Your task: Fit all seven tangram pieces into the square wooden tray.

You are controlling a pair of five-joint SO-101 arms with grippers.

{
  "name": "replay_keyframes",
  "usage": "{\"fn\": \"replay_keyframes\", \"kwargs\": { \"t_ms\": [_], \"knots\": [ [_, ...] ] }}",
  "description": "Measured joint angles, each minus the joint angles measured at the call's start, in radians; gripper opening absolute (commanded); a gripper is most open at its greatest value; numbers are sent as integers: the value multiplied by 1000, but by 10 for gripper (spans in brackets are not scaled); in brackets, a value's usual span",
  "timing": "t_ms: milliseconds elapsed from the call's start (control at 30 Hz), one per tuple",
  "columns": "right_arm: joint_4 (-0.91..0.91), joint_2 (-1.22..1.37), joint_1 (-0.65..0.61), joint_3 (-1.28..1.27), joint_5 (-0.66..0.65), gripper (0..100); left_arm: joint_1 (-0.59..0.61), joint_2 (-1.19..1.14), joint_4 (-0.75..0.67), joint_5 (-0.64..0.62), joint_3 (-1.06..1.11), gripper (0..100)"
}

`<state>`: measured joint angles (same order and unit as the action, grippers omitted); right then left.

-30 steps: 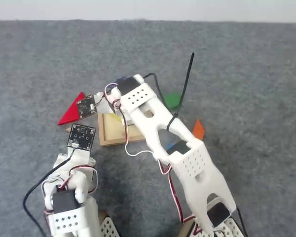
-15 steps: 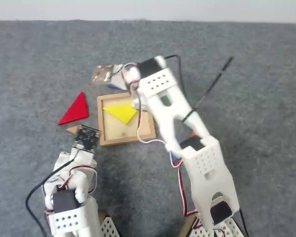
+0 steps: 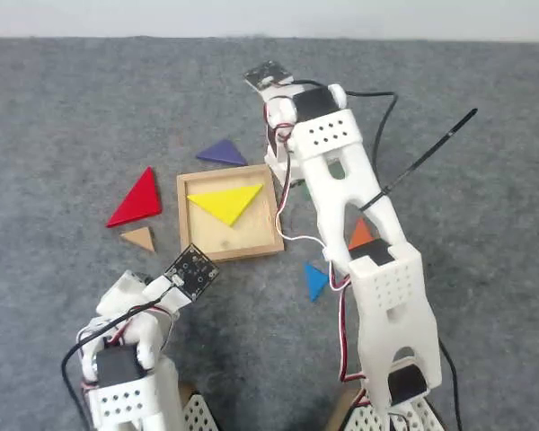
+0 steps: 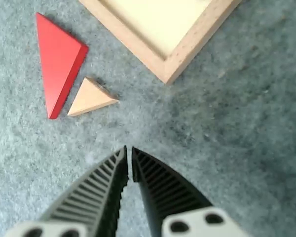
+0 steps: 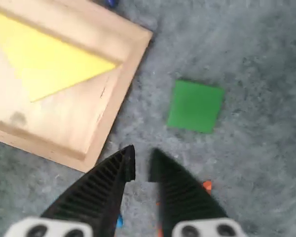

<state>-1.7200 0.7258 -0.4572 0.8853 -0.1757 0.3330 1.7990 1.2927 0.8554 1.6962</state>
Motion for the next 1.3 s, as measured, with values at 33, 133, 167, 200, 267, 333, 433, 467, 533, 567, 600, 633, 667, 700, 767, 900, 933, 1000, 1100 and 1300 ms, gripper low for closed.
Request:
{"fn": "replay_keyframes", "kwargs": {
  "t_ms": [33,133,167,200,267,333,433,467,533,567,600,633,667,700,767,900,933,1000,1100,1300],
  "knots": [
    [0,0,-3,0,5,8,0,0,0,0,0,14],
    [25,40,-38,0,34,7,0,0,0,0,0,14],
    [44,68,-58,0,41,7,0,0,0,0,0,14],
    [68,97,-77,0,43,7,3,0,0,0,0,14],
    [112,153,-114,0,46,7,25,0,0,0,0,14],
    [135,199,-138,0,46,7,57,0,-6,2,0,14],
    [144,227,-152,0,41,7,87,0,-23,0,0,14],
    [146,227,-153,0,35,7,91,0,-25,-2,0,14],
    [146,227,-157,0,35,7,89,0,-28,-14,0,14],
    [146,233,-160,0,35,7,91,0,-28,-17,0,14],
    [146,239,-164,0,32,7,95,0,-28,-18,0,14],
    [146,247,-164,-3,23,7,98,0,-28,-20,0,14],
    [147,258,-164,-9,17,7,98,0,-28,-20,0,14],
    [152,261,-164,-14,12,7,97,0,-28,-20,0,14],
    [152,264,-164,-18,8,7,95,0,-28,-23,0,14],
    [121,265,-166,-17,8,7,95,0,-28,-23,0,14],
    [101,265,-172,-20,8,7,95,0,-28,-23,0,14],
    [64,265,-186,-21,8,7,95,0,-28,-23,0,14],
    [9,265,-210,-23,8,7,95,0,-28,-23,0,14],
    [-32,264,-256,-44,6,7,95,0,-28,-23,0,14]
  ]
}}
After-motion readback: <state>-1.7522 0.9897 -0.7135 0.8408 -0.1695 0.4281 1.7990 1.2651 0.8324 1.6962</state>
